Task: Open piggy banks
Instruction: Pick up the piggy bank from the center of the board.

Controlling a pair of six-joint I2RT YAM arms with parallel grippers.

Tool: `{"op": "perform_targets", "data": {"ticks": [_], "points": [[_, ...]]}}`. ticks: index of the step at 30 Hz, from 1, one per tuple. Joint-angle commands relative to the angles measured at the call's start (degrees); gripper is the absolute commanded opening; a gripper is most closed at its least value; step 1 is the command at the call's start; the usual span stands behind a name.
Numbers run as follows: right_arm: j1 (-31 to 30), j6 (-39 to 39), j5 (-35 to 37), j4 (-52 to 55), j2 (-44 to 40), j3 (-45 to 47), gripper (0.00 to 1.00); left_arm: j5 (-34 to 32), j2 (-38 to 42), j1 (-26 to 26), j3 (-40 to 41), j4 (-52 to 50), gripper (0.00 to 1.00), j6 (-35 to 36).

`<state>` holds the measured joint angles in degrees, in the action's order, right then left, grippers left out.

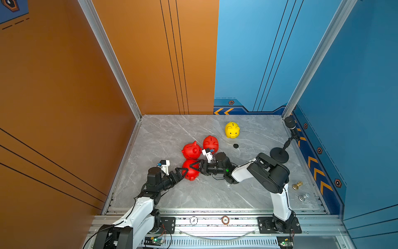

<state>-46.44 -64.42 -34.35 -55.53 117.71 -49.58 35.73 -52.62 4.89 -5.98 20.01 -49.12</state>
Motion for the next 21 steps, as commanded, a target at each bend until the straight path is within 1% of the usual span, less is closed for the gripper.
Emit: {"op": "perform_targets", "data": {"ticks": [1, 6, 8, 13, 14, 17, 21], "points": [[0.14, 0.04, 2.39, 10.96, 3.13, 1.77, 0.8, 1.91, -1.53, -0.23, 0.82, 0.33, 0.98, 0.43], [0.12, 0.1, 2.56, 10.86, 2.94, 2.25, 0.81, 2.41, -4.14, -0.31, 0.52, 2.59, 1.0, 0.51], [0.14, 0.09, 2.62, 10.68, 2.96, 2.43, 0.8, 3.0, -5.23, -0.31, 0.39, 3.6, 0.98, 0.56], [0.19, -0.17, 2.59, 10.36, 3.07, 2.47, 0.8, 3.47, -6.61, -0.23, 0.26, 5.54, 0.87, 0.17], [0.16, -0.31, 2.53, 10.19, 3.15, 2.39, 0.81, 3.47, -6.64, -0.26, 0.19, 5.65, 0.82, 0.17], [0.27, -0.43, 2.39, 9.84, 3.08, 2.29, 0.81, 3.56, -6.82, -0.24, 0.08, 5.83, 0.74, 0.3], [0.99, -0.12, 2.14, 9.3, 1.52, 2.62, 0.84, 3.79, -6.14, -0.06, 0.08, 5.88, 0.64, 0.23]]}}
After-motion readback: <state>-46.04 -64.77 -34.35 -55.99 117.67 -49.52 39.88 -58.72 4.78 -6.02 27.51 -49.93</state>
